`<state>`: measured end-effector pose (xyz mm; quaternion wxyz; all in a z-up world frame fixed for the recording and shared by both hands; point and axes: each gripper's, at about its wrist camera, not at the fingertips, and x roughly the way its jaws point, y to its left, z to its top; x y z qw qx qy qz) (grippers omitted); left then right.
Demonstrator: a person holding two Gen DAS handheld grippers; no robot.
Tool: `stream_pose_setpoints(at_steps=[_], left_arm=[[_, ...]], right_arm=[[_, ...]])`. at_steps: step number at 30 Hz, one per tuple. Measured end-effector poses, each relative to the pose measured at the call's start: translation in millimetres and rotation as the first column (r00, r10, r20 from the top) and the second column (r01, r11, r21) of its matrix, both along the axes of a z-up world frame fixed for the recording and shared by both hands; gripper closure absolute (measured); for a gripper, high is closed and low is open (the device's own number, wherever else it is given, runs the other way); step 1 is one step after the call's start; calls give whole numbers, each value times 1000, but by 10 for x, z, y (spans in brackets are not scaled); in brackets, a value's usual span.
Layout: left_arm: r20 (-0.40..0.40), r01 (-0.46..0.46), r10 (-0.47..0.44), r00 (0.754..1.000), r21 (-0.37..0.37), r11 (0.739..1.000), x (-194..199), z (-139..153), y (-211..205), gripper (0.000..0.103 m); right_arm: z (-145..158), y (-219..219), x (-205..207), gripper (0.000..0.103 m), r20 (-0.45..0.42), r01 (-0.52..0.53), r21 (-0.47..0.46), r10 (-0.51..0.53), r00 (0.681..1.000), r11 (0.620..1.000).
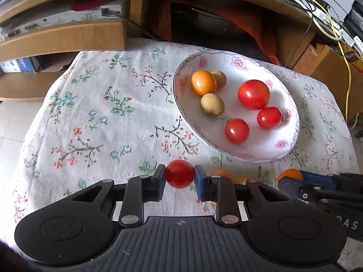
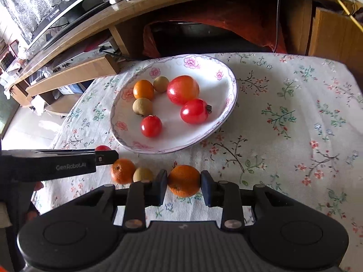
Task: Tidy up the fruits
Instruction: 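Grasp an orange with the right tool while the left tool grasps a red tomato, then lift the orange with the right tool while the left tool lifts the tomato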
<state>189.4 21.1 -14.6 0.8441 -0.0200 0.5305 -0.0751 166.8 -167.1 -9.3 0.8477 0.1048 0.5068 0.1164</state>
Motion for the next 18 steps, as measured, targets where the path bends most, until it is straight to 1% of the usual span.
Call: stream_pose_setpoints(at_steps=[4,7,10,13,15,17,18], left_arm=[[5,26,-26,1000,8,1000,-263,117,25,69],[0,43,-43,999,-3,999,-499,165,4,69],[-16,88,-88,996,3,996,-740,151,-86,69],[-27,131,-131,991,7,991,-932,123,-177,69],[-31,161,-161,987,22,987,-1035,82,-247,69],[-39,188,-187,982,43,981,-1096,10,-316,69],[-45,199,-197,979,56,978,-1115,-33,-347,69]], right_arm=[[78,-7,-154,80,-4,-13,-43,12,1000,999],[107,13,-321,80,-20,-37,-83,35,999,996],[113,35,-524,80,-30,-66,-129,63,998,989],[107,32,-698,80,-43,-73,-155,67,997,985],[92,51,-797,80,-51,-84,-176,76,996,981],[49,90,-897,80,-49,-101,-218,93,994,971],[30,99,-926,80,-47,-106,-221,98,994,970]])
